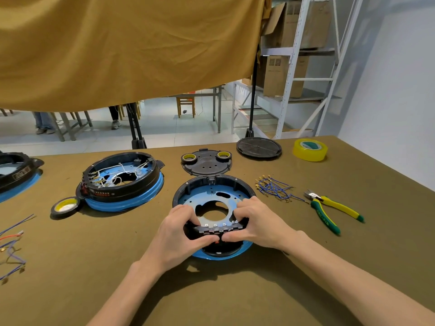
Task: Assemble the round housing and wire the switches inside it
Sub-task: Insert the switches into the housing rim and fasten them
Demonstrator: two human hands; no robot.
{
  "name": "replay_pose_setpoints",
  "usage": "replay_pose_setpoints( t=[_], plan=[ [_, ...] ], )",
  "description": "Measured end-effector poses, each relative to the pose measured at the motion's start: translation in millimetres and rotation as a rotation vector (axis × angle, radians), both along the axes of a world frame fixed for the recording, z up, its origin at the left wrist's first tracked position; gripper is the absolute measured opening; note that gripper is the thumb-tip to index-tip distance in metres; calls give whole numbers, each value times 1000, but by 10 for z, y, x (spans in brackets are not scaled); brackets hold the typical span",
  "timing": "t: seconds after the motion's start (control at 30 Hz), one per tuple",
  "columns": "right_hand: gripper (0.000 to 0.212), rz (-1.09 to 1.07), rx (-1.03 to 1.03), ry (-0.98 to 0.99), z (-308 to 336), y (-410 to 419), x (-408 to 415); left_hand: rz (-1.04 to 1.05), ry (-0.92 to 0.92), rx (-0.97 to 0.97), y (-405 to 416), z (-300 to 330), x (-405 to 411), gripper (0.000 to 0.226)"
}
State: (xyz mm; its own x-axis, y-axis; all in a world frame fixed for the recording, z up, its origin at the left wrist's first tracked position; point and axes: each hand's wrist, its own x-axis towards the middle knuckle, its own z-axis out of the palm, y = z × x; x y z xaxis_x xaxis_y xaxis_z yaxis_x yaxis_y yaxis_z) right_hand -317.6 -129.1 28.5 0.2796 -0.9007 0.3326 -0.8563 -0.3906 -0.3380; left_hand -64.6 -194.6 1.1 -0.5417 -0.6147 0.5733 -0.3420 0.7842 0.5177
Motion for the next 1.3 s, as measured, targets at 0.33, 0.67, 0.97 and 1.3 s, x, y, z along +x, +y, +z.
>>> replay_pose_setpoints(
  t=[0.33,0.67,0.97,1.3],
  plan=[
    [41,-1,-2,-189,-24,115,-82,43,-63,-25,22,42,-31,45],
    [14,-639,-194,-297,-29,-194,-561,95,-103,-41,4,85,-128,53],
    [40,-919,-79,97,-33,-463,-604,238,5,61,-303,318,-327,16],
    [31,-548,225,-200,176,-901,-83,199,-506,173,-1141,562,-831,40]
  ],
)
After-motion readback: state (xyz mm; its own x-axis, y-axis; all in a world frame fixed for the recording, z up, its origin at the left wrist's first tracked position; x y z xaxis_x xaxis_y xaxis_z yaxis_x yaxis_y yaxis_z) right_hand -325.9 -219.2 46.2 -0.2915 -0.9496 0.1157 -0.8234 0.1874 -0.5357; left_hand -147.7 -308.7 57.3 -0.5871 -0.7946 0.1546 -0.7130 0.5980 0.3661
